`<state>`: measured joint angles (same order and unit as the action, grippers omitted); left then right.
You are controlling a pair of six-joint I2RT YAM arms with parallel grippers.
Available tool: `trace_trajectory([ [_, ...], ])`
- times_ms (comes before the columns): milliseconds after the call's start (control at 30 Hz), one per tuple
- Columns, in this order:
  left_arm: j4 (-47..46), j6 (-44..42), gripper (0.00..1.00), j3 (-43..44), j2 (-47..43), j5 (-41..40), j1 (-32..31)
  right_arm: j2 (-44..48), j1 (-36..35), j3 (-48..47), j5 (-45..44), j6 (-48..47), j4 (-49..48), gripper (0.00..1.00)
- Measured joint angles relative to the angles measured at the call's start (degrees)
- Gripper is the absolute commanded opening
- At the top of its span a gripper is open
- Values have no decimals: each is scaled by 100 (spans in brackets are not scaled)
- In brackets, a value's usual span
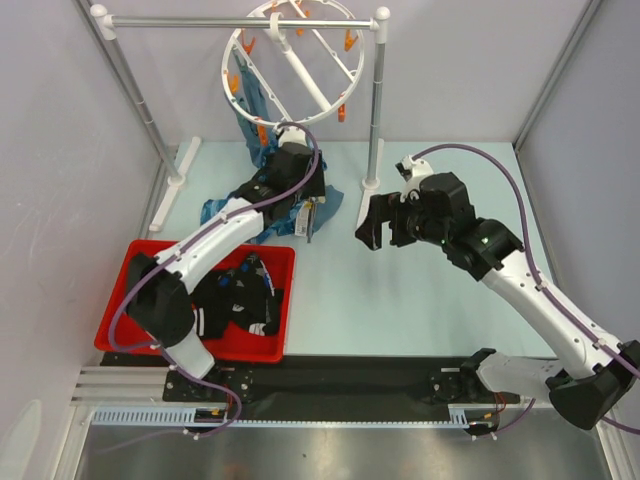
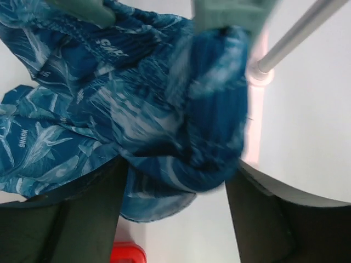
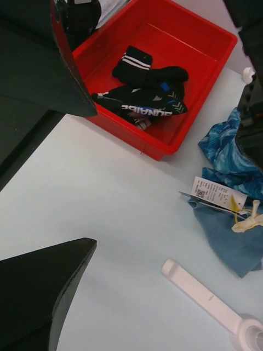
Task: Clip the socks to the hanger
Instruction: Rotate the hanger at the clothesline.
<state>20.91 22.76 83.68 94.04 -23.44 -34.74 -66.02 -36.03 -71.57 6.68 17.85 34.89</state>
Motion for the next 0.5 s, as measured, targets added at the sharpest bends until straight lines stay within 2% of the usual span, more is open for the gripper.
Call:
trace_trajectory([
  [67, -13, -26, 62, 85, 151, 20, 72, -26, 57, -109, 46, -48, 2, 100],
  [100, -11, -28, 47, 85, 181, 46, 122, -52, 87, -157, 61, -63, 0, 100],
  [167, -15, 4, 38, 85, 216, 210, 306, -179, 157, -319, 114, -101, -7, 100],
  [200, -31, -11, 26, 83, 219, 302, 409, -262, 177, -387, 136, -107, -17, 100],
  [300, -66, 2, 6, 83, 219, 448, 667, -568, 223, -597, 149, -129, -68, 100],
  [400, -61, -26, 1, 81, 219, 566, 876, -887, 258, -780, 170, -146, -131, 100],
  [500, -37, -24, 0, 44, 186, 667, 1049, -1231, 286, -1038, 243, -162, -168, 100],
])
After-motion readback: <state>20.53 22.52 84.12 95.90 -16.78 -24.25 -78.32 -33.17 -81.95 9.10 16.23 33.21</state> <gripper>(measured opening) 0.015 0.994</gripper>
